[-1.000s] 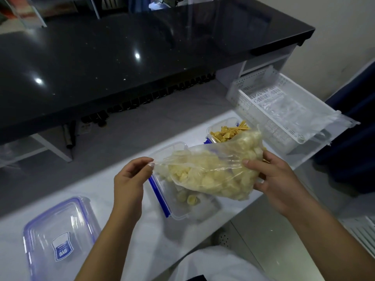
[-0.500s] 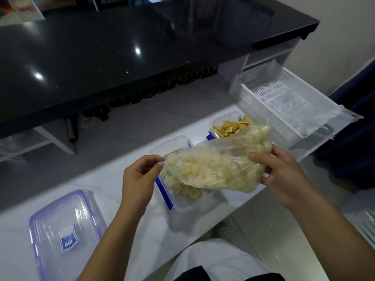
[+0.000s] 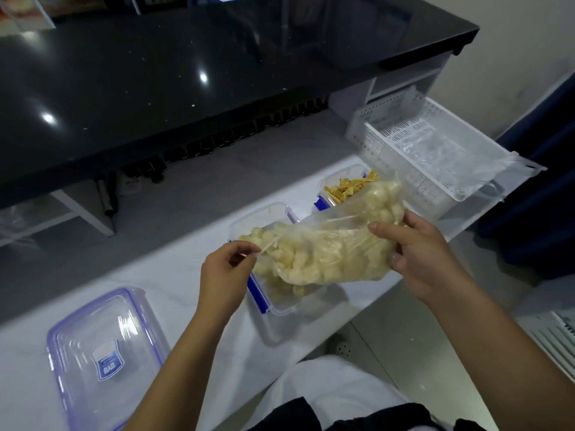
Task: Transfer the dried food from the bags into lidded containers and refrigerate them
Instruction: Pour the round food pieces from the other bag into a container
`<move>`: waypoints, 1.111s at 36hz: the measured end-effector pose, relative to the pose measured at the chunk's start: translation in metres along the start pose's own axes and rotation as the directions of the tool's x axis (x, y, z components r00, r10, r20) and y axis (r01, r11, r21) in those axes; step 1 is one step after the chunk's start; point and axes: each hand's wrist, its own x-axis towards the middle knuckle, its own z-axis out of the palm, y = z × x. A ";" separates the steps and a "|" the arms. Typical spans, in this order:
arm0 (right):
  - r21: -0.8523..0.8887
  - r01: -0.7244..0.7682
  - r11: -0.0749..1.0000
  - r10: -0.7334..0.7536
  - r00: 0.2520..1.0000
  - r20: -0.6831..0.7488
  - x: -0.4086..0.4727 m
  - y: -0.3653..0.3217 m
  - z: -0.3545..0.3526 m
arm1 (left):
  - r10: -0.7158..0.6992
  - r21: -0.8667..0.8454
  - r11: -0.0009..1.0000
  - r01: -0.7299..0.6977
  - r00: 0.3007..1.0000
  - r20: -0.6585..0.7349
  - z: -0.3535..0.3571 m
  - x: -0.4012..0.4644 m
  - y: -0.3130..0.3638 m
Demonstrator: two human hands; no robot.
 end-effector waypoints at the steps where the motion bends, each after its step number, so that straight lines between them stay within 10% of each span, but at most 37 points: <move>1: -0.010 0.007 1.000 -0.007 1.000 0.021 -0.002 0.001 0.000 | 0.026 -0.003 1.000 -0.026 1.000 -0.002 -0.001 -0.002 0.001; 16: -0.071 0.118 0.990 -0.121 0.992 -0.026 -0.009 0.008 0.005 | 0.008 -0.019 1.000 -0.006 0.998 0.055 -0.005 -0.010 -0.004; 40: -0.118 0.198 0.973 -0.143 0.920 0.364 0.049 -0.032 0.019 | -0.090 0.163 0.980 0.112 0.986 -0.139 0.020 -0.029 0.014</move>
